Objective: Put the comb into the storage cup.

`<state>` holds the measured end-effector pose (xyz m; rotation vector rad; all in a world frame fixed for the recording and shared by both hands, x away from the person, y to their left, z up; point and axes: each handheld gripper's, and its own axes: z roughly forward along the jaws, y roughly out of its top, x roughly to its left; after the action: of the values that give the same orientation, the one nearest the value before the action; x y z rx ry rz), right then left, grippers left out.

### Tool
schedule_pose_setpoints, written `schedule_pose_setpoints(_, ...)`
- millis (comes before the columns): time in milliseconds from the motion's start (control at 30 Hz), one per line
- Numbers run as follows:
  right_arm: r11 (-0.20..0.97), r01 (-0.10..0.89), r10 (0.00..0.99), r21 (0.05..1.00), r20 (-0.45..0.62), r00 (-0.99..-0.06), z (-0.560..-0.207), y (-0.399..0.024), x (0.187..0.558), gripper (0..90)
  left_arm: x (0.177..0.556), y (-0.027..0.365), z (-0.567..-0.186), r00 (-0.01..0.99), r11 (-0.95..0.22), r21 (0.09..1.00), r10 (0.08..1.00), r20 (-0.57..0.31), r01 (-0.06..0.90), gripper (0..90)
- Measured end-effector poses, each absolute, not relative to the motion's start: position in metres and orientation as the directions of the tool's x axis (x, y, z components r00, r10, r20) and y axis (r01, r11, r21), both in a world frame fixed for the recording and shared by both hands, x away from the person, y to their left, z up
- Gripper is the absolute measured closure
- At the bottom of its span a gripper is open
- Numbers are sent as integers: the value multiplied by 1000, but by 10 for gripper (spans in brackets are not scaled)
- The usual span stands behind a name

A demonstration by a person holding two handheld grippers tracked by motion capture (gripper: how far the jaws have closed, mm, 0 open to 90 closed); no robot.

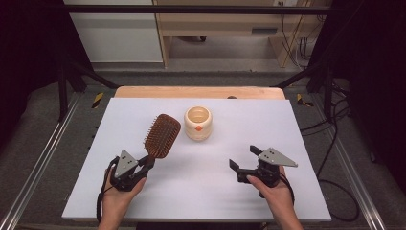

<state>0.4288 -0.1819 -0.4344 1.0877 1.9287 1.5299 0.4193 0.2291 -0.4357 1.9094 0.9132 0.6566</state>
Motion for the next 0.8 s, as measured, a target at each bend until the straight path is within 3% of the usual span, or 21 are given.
schedule_pose_setpoints(433,9,347,721,938,234,-652,-413,-134,449,71,418,231,-435,579,-310,897,812,77,314,726)
schedule_pose_setpoints(800,20,361,679,932,252,-689,-391,-94,462,71,417,229,-436,589,-313,902,804,84,298,727)
